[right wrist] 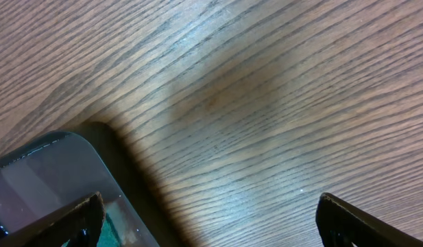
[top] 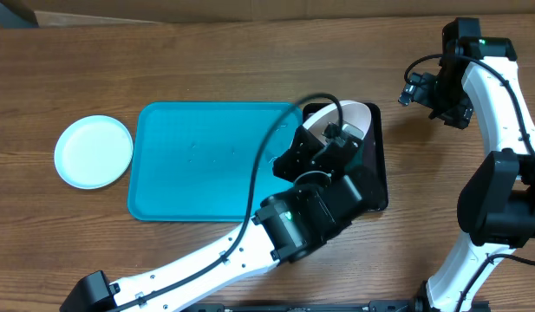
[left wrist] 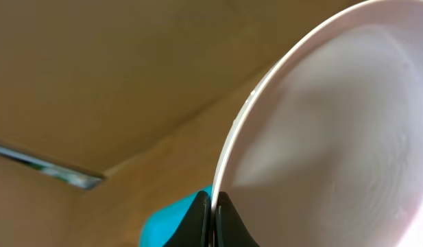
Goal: Clean dirty plates on tray and stack at the side
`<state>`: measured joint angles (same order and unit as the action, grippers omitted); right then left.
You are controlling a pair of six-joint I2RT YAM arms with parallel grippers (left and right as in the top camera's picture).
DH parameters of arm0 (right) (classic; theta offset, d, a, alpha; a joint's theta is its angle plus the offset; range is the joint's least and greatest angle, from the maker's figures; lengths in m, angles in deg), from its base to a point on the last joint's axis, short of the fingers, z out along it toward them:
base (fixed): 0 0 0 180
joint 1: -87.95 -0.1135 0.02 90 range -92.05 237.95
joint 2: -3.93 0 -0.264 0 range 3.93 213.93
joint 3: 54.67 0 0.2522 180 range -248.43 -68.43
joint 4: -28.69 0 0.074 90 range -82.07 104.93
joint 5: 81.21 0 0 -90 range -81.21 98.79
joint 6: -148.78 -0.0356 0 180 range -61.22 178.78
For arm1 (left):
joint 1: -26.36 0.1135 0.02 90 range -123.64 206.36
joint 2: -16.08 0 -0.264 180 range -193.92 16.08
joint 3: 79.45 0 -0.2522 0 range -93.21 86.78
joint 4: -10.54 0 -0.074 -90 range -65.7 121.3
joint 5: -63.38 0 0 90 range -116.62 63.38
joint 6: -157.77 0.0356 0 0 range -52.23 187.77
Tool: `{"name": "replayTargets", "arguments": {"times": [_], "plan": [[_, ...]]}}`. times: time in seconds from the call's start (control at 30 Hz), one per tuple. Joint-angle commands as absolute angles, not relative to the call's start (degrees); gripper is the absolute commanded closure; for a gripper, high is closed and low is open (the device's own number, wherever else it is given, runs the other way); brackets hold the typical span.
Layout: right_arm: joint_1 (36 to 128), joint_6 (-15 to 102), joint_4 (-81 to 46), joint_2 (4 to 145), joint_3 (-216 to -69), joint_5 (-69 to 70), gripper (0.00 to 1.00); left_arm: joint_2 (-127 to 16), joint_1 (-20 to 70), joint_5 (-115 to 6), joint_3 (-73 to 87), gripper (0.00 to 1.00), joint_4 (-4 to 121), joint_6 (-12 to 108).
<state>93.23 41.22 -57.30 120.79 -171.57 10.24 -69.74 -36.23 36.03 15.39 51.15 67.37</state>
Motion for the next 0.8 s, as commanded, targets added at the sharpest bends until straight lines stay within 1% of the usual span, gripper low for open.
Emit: {"name": "replayTargets", "arguments": {"times": [0.0,0.23,0.4,0.77], "plan": [[93.41,40.98,-57.14,120.30,-172.26,10.20,0.00,-68.65,-38.90,48.20,14.49,0.96,47.72,72.59],[93.41,40.98,-57.14,120.30,-172.26,10.20,0.00,-68.65,-42.81,52.07,14.49,0.96,37.38,82.60],[93.41,40.96,-57.14,120.30,-172.26,10.22,0.00,-68.65,-43.16,52.01,14.49,0.96,31.90,88.88],[93.41,40.98,-57.14,120.30,-172.26,10.20,0.00,-68.65,-43.05,51.35,14.49,0.96,27.66,89.68]]}}
